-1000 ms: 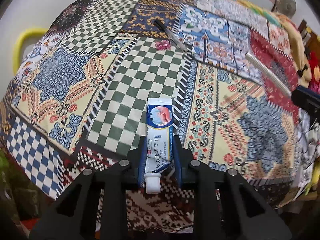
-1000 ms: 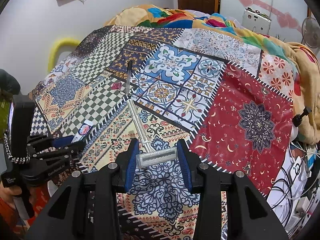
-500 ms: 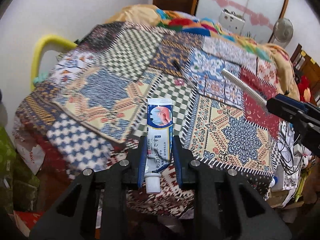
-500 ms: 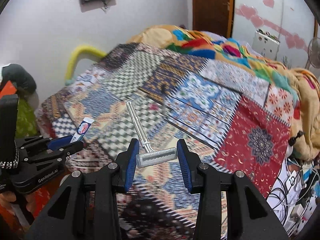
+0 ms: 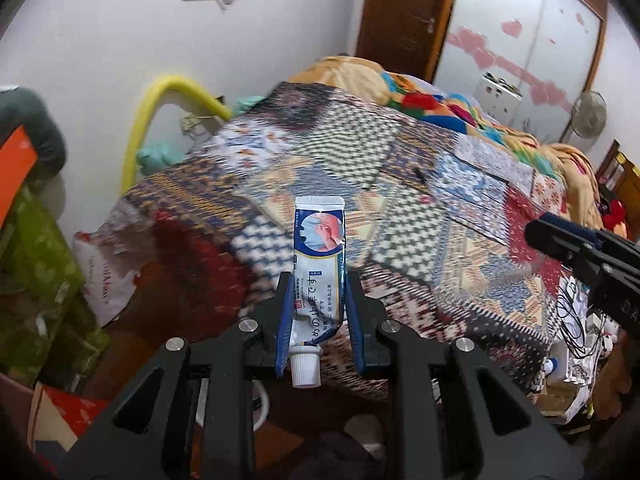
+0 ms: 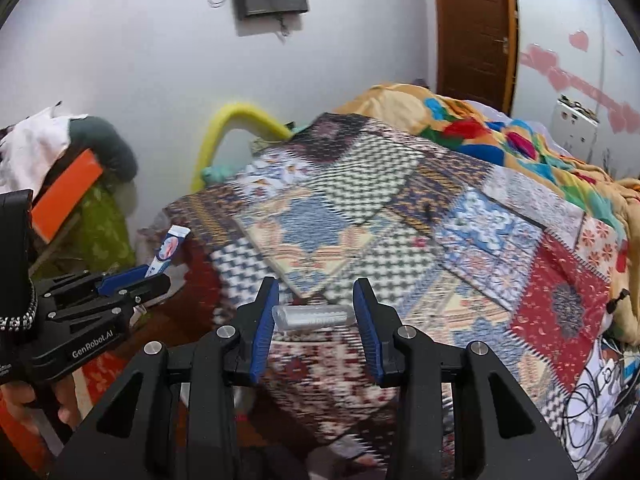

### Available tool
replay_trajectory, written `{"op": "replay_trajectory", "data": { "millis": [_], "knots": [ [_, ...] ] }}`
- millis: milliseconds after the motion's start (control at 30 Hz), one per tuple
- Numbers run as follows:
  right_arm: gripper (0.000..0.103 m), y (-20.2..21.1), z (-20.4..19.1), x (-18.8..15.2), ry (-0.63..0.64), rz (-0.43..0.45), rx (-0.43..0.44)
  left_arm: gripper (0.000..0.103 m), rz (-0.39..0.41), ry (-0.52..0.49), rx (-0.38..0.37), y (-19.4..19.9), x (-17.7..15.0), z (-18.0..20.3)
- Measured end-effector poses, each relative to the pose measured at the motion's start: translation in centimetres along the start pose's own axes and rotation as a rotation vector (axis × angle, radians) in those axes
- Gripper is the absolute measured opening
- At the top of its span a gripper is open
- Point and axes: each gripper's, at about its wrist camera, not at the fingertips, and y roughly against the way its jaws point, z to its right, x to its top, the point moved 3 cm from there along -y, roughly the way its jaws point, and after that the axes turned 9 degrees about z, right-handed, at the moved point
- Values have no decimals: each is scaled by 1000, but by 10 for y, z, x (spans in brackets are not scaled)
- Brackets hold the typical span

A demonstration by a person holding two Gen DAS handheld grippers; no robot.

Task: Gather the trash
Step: 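Carry the razor and toothpaste tube in both tools over the white bin, then open the left tool over the bin while the right tool opens, dropping the razor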

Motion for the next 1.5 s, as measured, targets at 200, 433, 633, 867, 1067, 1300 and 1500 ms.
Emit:
{"op": "replay_trajectory", "data": {
  "millis": [200, 433, 633, 867, 1067, 1300, 1500],
  "knots": [
    [6, -19, -43, -18, 35, -46, 30, 24, -24, 49, 74, 15, -25, -52],
    [4, -58, -84, -48, 59, -182, 103, 24, -83, 131, 119, 22, -65, -103],
    [4, -74, -120, -64, 118, -251, 171, 24, -167, 171, 144, 5, -100, -133],
    [4, -99, -162, -83, 163, -351, 257, 24, -269, 269, 144, -25, -142, -162],
    [4, -125, -191, -100, 185, -440, 312, 24, -342, 314, 144, -48, -167, -179],
    [9, -154, -208, -117, 171, -537, 348, 25, -389, 395, 106, -70, -182, -195],
    [46, -166, -209, -119, 160, -534, 329, 32, -419, 379, 141, -82, -185, -201]
  ]
}}
